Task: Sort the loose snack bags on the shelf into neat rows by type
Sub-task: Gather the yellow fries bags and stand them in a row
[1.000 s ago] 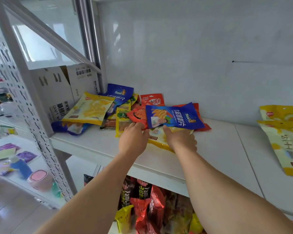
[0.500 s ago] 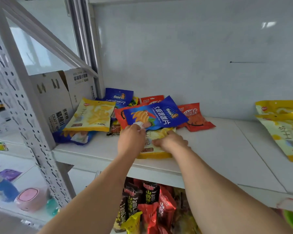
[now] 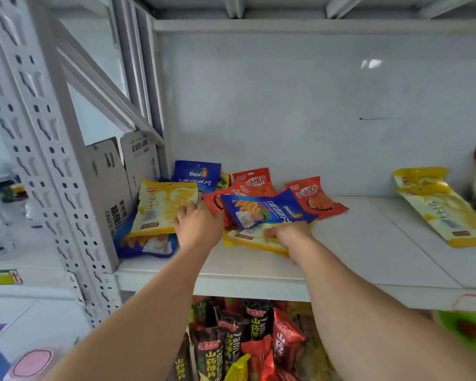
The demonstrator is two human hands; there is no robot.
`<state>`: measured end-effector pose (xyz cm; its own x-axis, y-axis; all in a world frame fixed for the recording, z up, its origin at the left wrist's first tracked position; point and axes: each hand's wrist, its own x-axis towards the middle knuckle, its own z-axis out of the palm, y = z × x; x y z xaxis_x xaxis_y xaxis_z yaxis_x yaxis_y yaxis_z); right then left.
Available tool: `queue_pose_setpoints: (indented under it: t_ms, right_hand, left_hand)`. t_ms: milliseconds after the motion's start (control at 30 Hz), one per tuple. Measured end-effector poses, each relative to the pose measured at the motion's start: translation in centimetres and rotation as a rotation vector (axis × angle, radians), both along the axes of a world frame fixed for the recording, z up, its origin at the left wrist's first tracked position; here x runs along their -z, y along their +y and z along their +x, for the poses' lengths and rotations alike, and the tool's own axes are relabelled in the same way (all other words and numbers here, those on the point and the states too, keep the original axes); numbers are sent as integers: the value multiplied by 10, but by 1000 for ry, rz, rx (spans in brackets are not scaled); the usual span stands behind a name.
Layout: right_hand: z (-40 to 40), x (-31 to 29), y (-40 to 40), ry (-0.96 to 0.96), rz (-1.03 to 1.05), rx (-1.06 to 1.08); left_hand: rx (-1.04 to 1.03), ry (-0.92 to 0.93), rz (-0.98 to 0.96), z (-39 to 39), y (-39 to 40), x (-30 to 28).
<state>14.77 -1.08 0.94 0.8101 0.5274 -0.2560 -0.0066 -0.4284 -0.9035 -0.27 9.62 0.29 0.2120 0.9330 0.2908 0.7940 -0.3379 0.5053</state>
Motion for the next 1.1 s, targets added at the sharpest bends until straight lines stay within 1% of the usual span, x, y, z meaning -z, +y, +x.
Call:
queue_pose_setpoints:
  t_ms: [167, 300, 367, 433, 600, 667, 767, 833, 900, 1000, 1100]
  right_hand:
    - [-25, -3, 13, 155, 115, 56]
    - [-35, 2, 17, 290, 205, 108]
    - [-40, 4, 22, 295, 213, 100]
    - [-44, 6, 26, 270, 194, 43]
    - [-49, 8, 31, 216, 121, -118]
    - [-51, 9, 33, 189, 106, -174]
    - [-46, 20, 37, 184, 104, -272]
    - [-49, 16, 29, 241, 120, -364]
    - [-53, 10, 20, 309, 139, -467]
    - [-51, 12, 14, 394, 179, -565]
    - [-50, 15, 14, 439, 243, -623]
  left_hand:
    - [-119, 78, -12, -28, 21, -12]
    - [-226, 67, -57, -55, 45, -1]
    - [-270, 5, -118, -64, 55, 0]
    - [-280, -58, -198, -69, 64, -1]
    - [-277, -63, -316, -75, 76, -1]
    - [-293, -156, -391, -75, 90, 3]
    - [-271, -401, -498, -78, 101, 2]
    - [-212, -555, -568, -80, 108, 0]
    - [-170, -634, -657, -81, 107, -5]
    - [-107, -688, -655, -87, 98, -15]
    - [-23, -835, -653, -91, 83, -21]
